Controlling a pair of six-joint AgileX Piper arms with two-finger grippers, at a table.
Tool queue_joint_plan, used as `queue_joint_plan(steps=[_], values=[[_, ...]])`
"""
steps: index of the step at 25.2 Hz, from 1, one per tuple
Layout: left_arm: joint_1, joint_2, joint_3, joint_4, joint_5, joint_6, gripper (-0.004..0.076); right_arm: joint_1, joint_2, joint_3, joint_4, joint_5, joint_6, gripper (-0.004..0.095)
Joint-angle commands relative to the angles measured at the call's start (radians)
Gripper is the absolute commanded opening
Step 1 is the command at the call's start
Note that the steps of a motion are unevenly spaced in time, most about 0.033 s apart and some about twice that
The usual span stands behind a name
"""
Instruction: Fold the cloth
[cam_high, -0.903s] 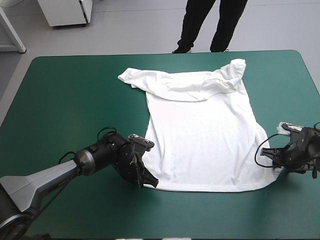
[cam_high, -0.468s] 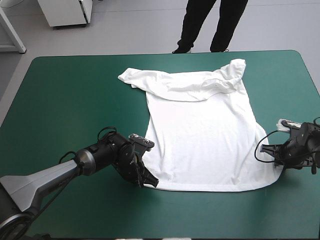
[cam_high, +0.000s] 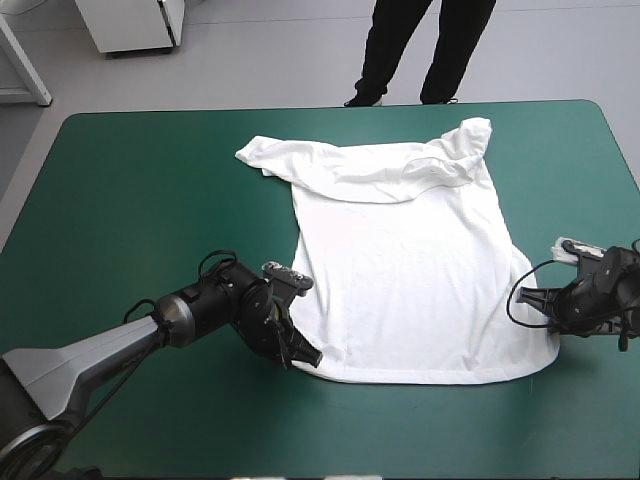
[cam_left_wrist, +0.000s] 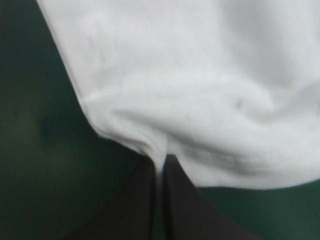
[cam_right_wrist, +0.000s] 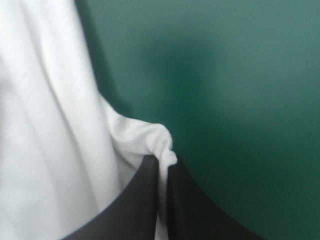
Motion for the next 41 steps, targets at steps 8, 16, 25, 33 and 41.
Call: queue_joint_plan(steps=[8, 16, 25, 33, 41], values=[[-0.007, -0.142, -0.427, 0.206, 0.139, -0.013, -0.0022, -0.001, -0.342, -0.228, 0.29, 0.075, -0.108, -0.0017], [-0.007, -0.216, -0.895, 0.34, 0.316, 0.03, -0.0022, -0.001, -0.395, -0.789, 0.358, 0.163, -0.113, -0.0016], [-0.007, -0.223, -1.373, 0.32, 0.29, 0.159, -0.0022, -0.001, -0.349, -1.284, 0.383, 0.162, -0.113, -0.0016], [-0.007, -0.223, -1.564, 0.154, 0.076, 0.263, -0.0022, -0.001, -0.287, -1.584, 0.4, 0.07, -0.113, -0.0016], [-0.007, -0.225, -1.598, 0.062, -0.193, 0.393, -0.0022, -0.001, -0.213, -1.805, 0.408, 0.044, -0.111, -0.0016]])
